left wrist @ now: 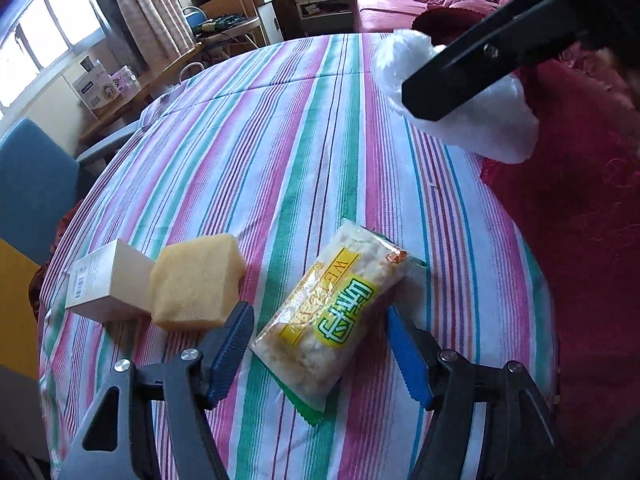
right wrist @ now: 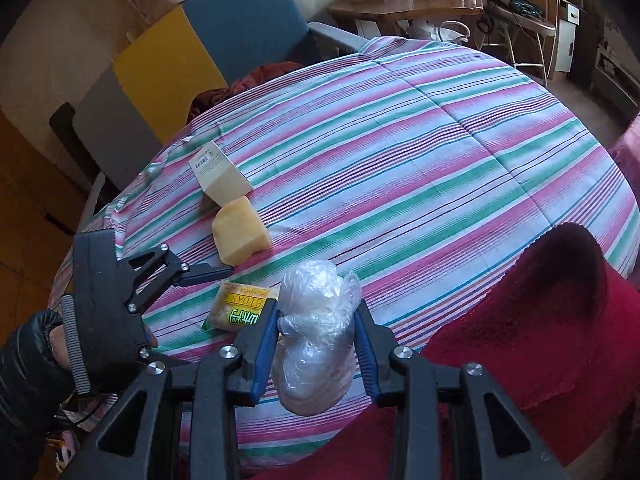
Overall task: Organize objects
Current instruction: 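Grasp the snack bar packet with the left gripper while the right grasps the wrapped white ball, then lower the snack bar packet into the tray and open the left gripper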
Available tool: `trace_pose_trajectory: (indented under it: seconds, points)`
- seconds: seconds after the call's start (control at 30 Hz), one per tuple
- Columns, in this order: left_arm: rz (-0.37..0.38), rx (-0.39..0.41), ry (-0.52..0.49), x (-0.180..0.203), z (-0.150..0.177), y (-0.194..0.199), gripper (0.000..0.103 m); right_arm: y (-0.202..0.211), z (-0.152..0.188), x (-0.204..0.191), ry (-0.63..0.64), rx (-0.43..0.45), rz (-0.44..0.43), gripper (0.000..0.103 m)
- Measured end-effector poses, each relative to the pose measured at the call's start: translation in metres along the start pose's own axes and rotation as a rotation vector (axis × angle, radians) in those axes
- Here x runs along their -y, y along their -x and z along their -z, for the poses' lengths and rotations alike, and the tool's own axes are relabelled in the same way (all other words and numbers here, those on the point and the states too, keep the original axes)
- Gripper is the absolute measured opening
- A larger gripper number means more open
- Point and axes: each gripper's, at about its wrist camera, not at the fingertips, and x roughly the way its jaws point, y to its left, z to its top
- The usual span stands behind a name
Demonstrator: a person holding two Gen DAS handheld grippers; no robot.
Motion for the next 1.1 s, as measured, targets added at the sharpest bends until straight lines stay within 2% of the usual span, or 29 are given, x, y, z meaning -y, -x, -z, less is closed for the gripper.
trace_pose_trajectory:
  seconds: [0.13, 0.2, 0.3, 0.37, 0.47, 0.57, 0.73, 0.9, 1.1]
  points:
    - [0.030, -0.002, 0.057, -0.006, -0.005, -0.013, 0.067, -0.001, -0.001, 0.000, -0.002, 0.006, 0.008, 0.036]
    - [0.082, 0.000, 0.132, -0.010, -0.003, -0.014, 0.052, 0.000, -0.002, -0.001, -0.002, 0.009, 0.011, 0.036]
    - [0.070, 0.016, 0.193, -0.010, 0.005, -0.007, 0.039, -0.001, -0.003, -0.005, 0.006, 0.012, 0.015, 0.036]
    - [0.060, 0.020, 0.253, -0.009, 0.017, 0.000, 0.039, -0.002, -0.002, -0.011, 0.017, 0.010, 0.011, 0.036]
    - [0.040, 0.022, 0.401, -0.018, 0.042, 0.016, 0.039, -0.007, -0.001, -0.026, 0.044, -0.002, -0.005, 0.036]
    - [-0.014, 0.019, 0.565, -0.029, 0.073, 0.033, 0.039, -0.014, 0.000, -0.045, 0.081, -0.024, -0.026, 0.036]
    - [-0.118, 0.027, 0.734, -0.038, 0.122, 0.064, 0.039, -0.037, 0.005, -0.090, 0.169, -0.079, -0.064, 0.036]
    - [-0.222, 0.039, 0.842, -0.034, 0.158, 0.100, 0.039, -0.065, 0.011, -0.138, 0.266, -0.136, -0.079, 0.036]
    - [-0.322, 0.087, 0.935, -0.041, 0.187, 0.141, 0.039, -0.110, 0.015, -0.177, 0.368, -0.183, -0.045, 0.036]
